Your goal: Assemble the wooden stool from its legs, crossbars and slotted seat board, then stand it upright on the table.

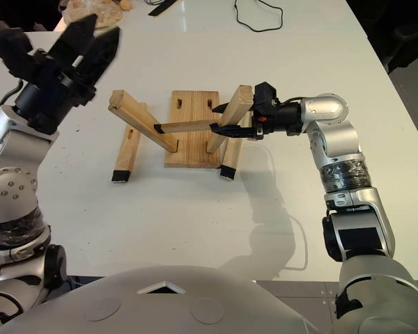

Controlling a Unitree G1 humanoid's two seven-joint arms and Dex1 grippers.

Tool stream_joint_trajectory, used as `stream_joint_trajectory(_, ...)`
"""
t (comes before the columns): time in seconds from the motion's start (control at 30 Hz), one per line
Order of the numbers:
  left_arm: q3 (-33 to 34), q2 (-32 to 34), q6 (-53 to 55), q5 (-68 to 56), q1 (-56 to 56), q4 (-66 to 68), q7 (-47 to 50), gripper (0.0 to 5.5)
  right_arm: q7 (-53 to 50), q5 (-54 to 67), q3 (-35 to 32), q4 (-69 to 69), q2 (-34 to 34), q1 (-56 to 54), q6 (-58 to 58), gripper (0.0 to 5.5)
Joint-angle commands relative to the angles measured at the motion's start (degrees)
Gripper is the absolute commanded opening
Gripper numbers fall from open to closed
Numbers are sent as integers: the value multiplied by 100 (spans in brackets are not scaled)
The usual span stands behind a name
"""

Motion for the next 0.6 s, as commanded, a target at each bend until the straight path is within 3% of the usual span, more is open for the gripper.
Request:
stream_joint_trajectory(0.03,-697,905,425,366,-318,-925,-516,312,-229,-883,458,208,-174,510,180,203)
stream_joint_trajectory(0.17,-931,1176,386,382,-536,-658,-1125,312,-278,-910,508,266,-137,502,147,203)
stream_joint_trajectory(0.3,-1644,1388,303,1285,-563,203,-1425,312,-364,-949,566,294,-2,448,64,203)
stream_joint_trajectory(0.47,-2266,1290,-20,2046,-585,827,-1691,312,-397,-925,624,216,39,513,33,203)
stream_joint_trajectory(0.6,-2404,1114,-18,2261,-630,997,-1619,312,-392,-925,683,164,62,476,33,203)
